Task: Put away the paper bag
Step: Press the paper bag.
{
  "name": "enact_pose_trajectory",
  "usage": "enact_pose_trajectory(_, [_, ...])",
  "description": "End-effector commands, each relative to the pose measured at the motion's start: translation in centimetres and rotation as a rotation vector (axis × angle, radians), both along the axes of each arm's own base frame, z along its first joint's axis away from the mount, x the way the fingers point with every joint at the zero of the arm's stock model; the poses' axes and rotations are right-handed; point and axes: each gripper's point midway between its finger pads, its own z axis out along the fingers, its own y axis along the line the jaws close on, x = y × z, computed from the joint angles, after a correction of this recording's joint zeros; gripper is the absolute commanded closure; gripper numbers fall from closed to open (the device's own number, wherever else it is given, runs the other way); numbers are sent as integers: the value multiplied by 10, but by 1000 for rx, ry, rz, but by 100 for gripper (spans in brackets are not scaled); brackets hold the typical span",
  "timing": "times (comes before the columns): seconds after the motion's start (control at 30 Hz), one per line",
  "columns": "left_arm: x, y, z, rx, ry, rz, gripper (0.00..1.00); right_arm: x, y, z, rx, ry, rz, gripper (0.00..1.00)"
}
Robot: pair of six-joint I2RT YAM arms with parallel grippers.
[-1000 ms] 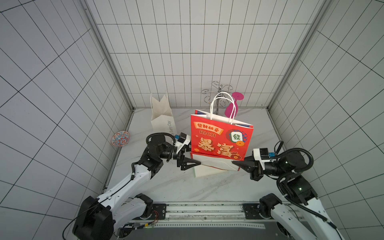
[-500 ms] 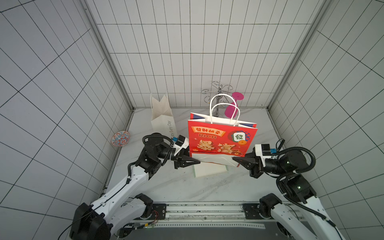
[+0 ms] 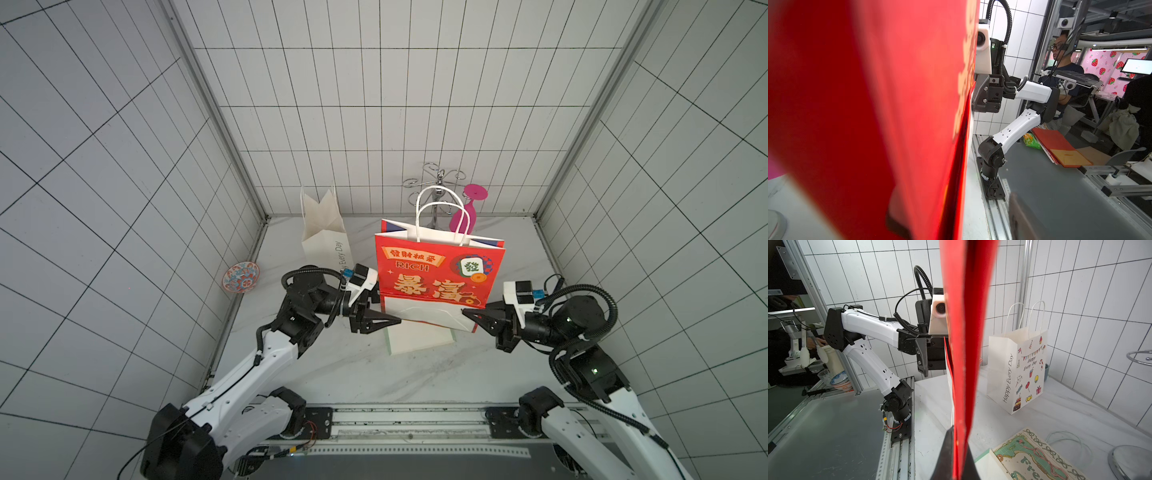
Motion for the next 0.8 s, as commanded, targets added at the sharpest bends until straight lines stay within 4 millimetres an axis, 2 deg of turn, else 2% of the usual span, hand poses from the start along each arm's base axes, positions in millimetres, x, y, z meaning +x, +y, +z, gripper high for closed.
enact_pose_trajectory(0.0, [-1,2,16,-42,-49,13,47,2,2,-17,-26,29,0,100])
enact_pose_trajectory(0.03, [-1,2,17,-43,-49,7,56,2,2,-18,-27,32,0,100])
enact_pose_trajectory(0.07, [-2,2,18,-43,-51,3,71,2,2,-18,-28,33,0,100])
enact_pose_trajectory(0.1, [-2,2,19,-44,-53,3,92,2,2,-18,-27,33,0,100])
enact_pose_trajectory(0.13, [-2,2,20,-46,-58,7,100,2,2,-18,-27,33,0,100])
enact_pose_trajectory(0.27, [0,2,24,-54,-67,17,100,2,2,-21,-32,40,5,100])
enact_pose_trajectory(0.3, [1,2,25,-55,-64,21,95,1,2,-21,-33,42,4,100])
enact_pose_trajectory(0.33, [2,2,26,-56,-60,30,68,1,2,-22,-35,45,3,100])
enact_pose_trajectory(0.37, [4,2,27,-59,-57,42,51,1,2,-24,-37,49,3,100])
enact_pose_trajectory(0.43, [5,3,29,-64,-65,49,48,2,2,-28,-39,61,1,100])
enact_pose_trajectory(0.47, [3,3,32,-68,-72,44,49,2,2,-30,-39,66,-2,100])
enact_pose_trajectory(0.53, [0,4,34,-70,-80,30,65,1,1,-31,-37,70,-2,100])
enact_pose_trajectory(0.6, [-2,4,34,-71,-82,26,90,1,1,-32,-35,77,1,100])
enact_pose_trajectory(0.63, [-2,4,34,-72,-84,26,100,1,1,-33,-35,81,0,100])
enact_pose_trajectory(0.77, [-3,5,37,-77,-93,31,100,2,2,-37,-31,98,3,100])
